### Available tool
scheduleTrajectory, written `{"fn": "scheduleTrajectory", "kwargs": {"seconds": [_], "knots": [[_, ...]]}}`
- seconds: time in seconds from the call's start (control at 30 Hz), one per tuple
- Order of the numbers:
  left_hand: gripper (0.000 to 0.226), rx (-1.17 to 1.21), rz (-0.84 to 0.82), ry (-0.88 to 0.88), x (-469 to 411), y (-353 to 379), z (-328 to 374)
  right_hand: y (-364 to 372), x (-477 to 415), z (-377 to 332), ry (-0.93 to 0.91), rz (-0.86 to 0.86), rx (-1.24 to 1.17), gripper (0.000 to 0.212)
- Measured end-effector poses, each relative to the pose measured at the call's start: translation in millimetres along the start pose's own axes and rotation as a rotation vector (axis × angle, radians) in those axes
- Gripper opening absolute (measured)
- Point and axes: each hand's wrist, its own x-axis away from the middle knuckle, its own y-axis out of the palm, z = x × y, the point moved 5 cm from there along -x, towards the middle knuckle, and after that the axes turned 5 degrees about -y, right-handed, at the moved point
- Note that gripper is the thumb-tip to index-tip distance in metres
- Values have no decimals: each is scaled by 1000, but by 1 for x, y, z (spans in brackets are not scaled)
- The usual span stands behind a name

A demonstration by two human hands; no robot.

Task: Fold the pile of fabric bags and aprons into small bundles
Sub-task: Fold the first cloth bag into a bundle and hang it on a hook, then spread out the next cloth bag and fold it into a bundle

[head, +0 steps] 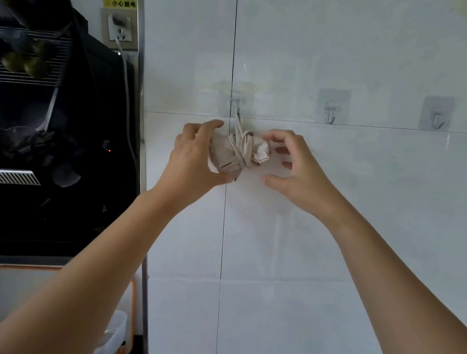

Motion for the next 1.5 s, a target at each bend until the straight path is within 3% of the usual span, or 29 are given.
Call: {"fn": "scheduleTrajectory", "kwargs": {"seconds": [0.13, 0.27, 0.37, 0.47, 0.6, 0.77, 0.93, 1.03, 1.13, 1.23, 1.33, 1.4, 1.5], "knots": [[98, 25, -7, -55, 13, -2, -3, -7, 13, -7, 7, 66, -9, 59], [87, 31, 80, -49, 52, -5, -10, -4, 49, -6, -22, 143, -33, 49], [72, 60, 96, -73, 92, 6, -25, 16, 92, 12, 28, 91, -10, 43], [61, 71, 1, -139, 137, 32, -46, 44, 141, 39, 117, -21, 9, 39], [57, 31, -327, -239, 206, 86, -78, 97, 214, 83, 422, -354, 89, 35], [65, 23, -873, -431, 314, 148, -117, 163, 323, 126, 663, -792, 249, 70], [100, -161, -1322, -426, 419, 190, -143, 175, 432, 166, 875, -1012, 653, 119], [111, -228, -1486, -472, 460, 198, -155, 171, 464, 164, 999, -980, 746, 113], [109, -215, -1504, -504, 479, 200, -157, 164, 466, 162, 833, -792, 917, 108], [109, -193, -1483, -548, 483, 203, -158, 161, 478, 166, 974, -797, 767, 65], [97, 22, -1523, -675, 462, 204, -143, 147, 475, 168, 1097, -577, 579, 33], [90, 85, -1510, -666, 438, 207, -128, 134, 463, 166, 1102, -462, 516, 24], [103, 128, -1382, -635, 407, 216, -105, 115, 435, 150, 1057, -362, 493, 21]]}}
